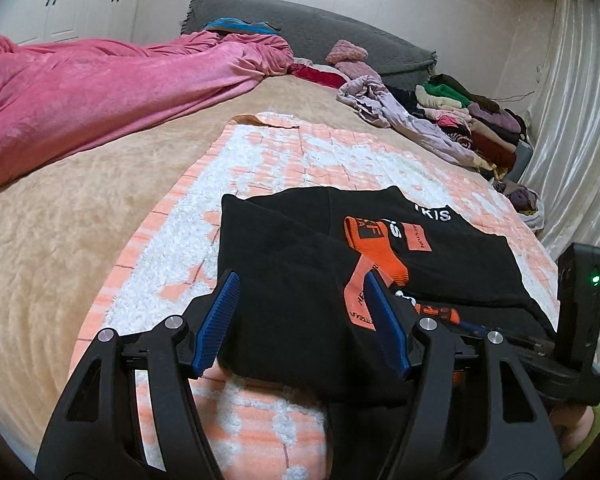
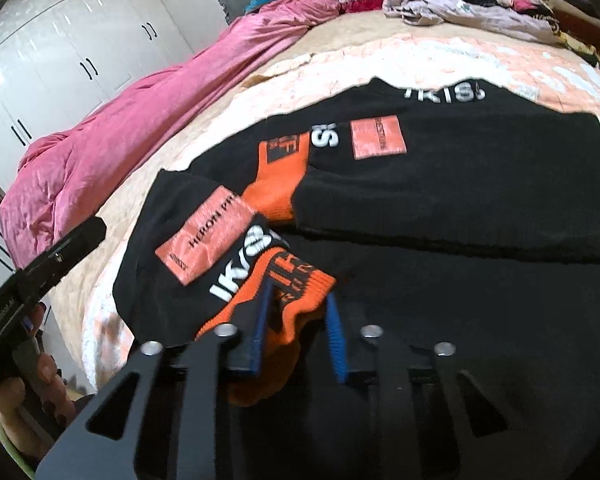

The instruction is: Fold small clothes

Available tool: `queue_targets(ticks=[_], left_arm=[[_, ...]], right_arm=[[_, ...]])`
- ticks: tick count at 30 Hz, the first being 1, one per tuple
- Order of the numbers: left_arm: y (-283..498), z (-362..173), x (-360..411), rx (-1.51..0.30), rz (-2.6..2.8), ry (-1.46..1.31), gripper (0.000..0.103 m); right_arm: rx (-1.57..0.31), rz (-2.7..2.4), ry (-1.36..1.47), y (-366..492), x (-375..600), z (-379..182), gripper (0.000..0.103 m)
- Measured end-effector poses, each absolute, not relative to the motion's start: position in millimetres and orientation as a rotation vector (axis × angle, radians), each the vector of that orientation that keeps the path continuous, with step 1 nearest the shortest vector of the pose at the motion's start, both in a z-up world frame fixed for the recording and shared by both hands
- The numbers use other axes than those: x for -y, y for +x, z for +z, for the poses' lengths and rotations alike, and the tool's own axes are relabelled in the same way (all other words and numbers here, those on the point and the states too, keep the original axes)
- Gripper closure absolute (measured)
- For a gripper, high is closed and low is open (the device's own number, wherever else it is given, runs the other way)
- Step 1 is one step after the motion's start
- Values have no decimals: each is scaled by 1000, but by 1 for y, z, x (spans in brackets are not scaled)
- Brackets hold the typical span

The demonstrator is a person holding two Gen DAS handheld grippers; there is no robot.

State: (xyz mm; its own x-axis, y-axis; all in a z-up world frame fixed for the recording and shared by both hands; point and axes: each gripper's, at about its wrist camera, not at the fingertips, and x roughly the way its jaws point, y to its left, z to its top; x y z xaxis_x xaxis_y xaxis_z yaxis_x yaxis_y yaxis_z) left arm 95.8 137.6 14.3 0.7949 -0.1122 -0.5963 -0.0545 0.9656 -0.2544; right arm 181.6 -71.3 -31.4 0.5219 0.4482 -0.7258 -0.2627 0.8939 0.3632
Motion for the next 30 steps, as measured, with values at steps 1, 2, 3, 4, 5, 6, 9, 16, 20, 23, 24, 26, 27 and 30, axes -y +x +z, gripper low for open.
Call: queue_targets(ticks=[1, 2, 3, 4, 5, 6, 9, 16, 20, 23, 24, 26, 27, 30], left_arm=[[96, 14, -138, -654, -33, -264, 46], [96, 14, -138, -654, -31, -264, 46], [96, 14, -138, -655, -30, -263, 46], [96, 14, -138, -654, -32, -265, 46], [96, 15, -138, -652, -31, -265, 46], [96, 15, -138, -649, -29, -265, 46], [95, 16, -141, -637, -22, -267, 46], [95, 16, -145, -636, -16, -276, 46], [95, 15, -146, -635, -9, -283, 46], [96, 14, -146, -637, -9, -284, 46], [96, 14, -146, -637, -10, -282, 46], [97, 13, -144, -640, -11, -275, 46], [96, 13, -143, -641, -12, -272, 46], [96, 11, -140, -647, -14, -260, 46]], right_arm=[[-911, 445, 210, 181, 69, -26, 92], [-895, 449, 193, 180, 66, -22, 92], [-876, 456, 176, 180, 65, -16, 93], [-858, 465, 165, 179, 63, -11, 93], [-838, 475, 154, 179, 61, -5, 93], [-823, 481, 148, 180, 59, 0, 93], [-783, 490, 135, 184, 60, 17, 93], [-648, 441, 81, 203, 83, 71, 93], [-596, 334, 38, 218, 112, 91, 93], [-591, 249, 21, 229, 139, 92, 93], [-592, 217, 18, 232, 150, 91, 93], [-603, 171, 21, 235, 167, 87, 93], [-612, 142, 25, 236, 177, 83, 93], [-652, 81, 44, 239, 201, 68, 93]])
